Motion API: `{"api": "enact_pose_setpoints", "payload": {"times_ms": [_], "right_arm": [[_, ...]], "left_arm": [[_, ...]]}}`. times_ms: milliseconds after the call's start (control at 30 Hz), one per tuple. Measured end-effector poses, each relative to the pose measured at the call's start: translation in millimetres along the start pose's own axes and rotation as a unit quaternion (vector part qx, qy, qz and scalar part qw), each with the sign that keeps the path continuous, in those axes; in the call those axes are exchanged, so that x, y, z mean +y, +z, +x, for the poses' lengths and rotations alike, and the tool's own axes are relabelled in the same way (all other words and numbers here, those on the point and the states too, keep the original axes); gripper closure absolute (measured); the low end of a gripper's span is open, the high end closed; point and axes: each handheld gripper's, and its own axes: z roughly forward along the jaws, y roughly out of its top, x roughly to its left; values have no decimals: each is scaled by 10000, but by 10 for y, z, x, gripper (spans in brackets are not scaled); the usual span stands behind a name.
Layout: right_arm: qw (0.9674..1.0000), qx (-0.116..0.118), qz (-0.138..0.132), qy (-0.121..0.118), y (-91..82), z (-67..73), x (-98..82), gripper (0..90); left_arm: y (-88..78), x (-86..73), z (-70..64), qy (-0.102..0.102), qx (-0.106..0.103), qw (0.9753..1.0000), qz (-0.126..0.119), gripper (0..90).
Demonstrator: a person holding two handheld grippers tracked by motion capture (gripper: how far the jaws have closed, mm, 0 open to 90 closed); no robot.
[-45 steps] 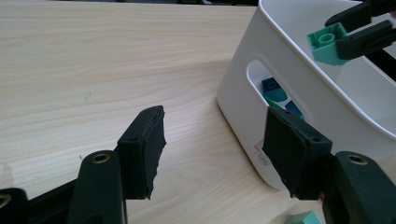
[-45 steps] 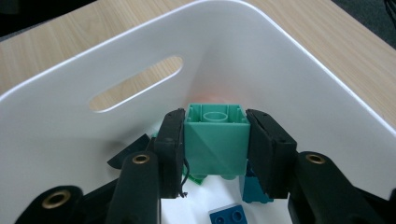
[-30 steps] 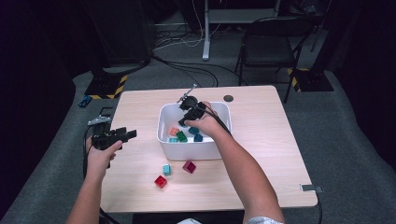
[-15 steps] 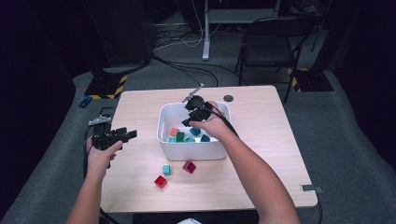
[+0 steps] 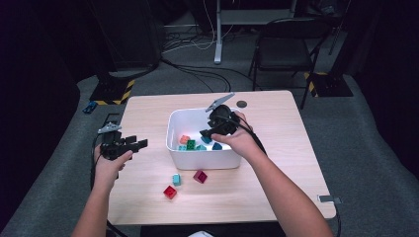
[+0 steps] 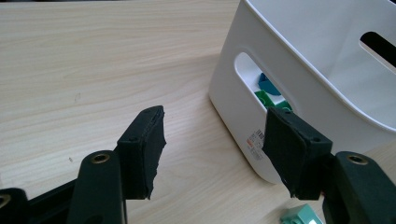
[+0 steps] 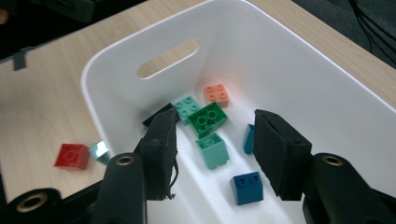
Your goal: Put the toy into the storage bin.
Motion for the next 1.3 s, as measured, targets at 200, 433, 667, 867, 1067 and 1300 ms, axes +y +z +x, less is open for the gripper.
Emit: {"api": "enact_pose_setpoints", "payload": {"times_ms": [200,433,667,867,1067,1300], "right_arm": [[9993,89,-348,65,-234,113,-107,490],[9966,376,-740,-9,-406,271,-312,476],[9968,261,-691,-309,-454,455,-533,476],[9967,417,-606,-333,-426,598,-675,473],[9962,464,-673,-298,-426,617,-733,474],[9958,394,-777,-276,-528,609,-752,473]], "left_arm": [[-116,112,-178,347,-183,9992,-119,381],[-94,193,-291,513,-232,9984,57,367],[-167,160,-373,539,-380,9978,94,364],[-205,60,-472,957,-392,9943,255,393],[-229,-94,-562,1063,-563,9919,402,395],[-122,-333,-627,1195,-759,9880,625,405]]}}
